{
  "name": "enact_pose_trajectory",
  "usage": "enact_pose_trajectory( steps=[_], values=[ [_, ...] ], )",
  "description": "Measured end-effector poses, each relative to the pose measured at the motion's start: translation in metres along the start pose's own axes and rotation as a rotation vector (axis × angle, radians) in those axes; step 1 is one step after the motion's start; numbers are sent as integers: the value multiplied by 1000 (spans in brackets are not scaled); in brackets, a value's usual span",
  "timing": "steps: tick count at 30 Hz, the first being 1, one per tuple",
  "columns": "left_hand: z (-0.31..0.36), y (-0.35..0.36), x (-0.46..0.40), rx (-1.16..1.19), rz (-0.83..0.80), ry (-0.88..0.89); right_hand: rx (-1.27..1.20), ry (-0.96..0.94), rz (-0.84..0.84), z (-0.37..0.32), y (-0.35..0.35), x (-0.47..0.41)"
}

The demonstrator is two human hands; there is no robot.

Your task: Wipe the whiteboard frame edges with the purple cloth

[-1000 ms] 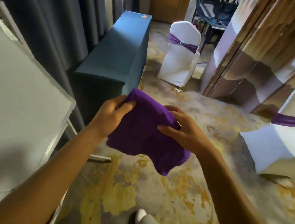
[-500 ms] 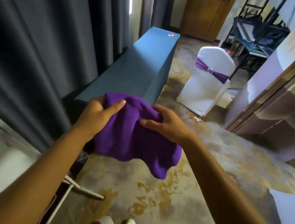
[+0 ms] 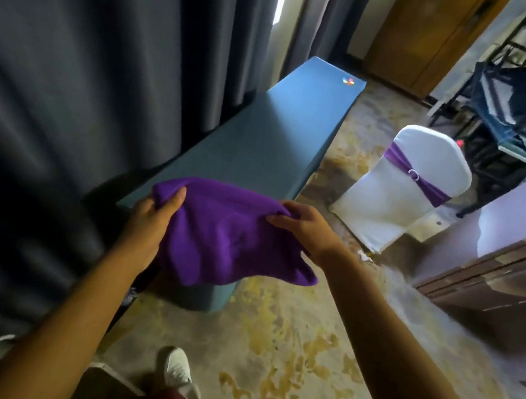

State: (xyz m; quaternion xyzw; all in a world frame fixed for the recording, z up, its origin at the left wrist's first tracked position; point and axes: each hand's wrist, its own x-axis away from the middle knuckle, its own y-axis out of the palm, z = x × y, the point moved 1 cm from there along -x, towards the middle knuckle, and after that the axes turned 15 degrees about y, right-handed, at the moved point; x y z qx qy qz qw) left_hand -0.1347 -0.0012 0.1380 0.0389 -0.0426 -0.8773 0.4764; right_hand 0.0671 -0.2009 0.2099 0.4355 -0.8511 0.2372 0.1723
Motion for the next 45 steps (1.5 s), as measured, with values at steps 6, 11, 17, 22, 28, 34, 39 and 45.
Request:
enact_pose_trajectory(
  steps=[6, 11, 17, 22, 28, 34, 39, 45],
  values=[
    [-49, 18, -55, 76, 0, -223, 294, 27, 51, -27, -16, -119],
    [-110, 17, -76, 13, 110, -423, 558, 93, -31, -17, -13, -222],
    [-169, 15, -83, -147, 299, -587, 783, 59, -194, 13, 10, -334],
    [-188, 31, -86, -354, 376, -583, 1001, -39, -309, 22, 28, -391],
    [-206, 43, -87, -709, 480, -641, 1098, -177, -160, 23, 40, -421],
    [-203, 80, -78, -1328, 17, -335, 1140, -750, -343, 38, 60, -382],
    [-217, 93, -75, -1303, -257, -596, 1620, -604, -536, 78, 67, -368],
    [-173, 75, -105, -1252, -390, -595, 1659, -448, -514, 39, 80, -368]
  ],
)
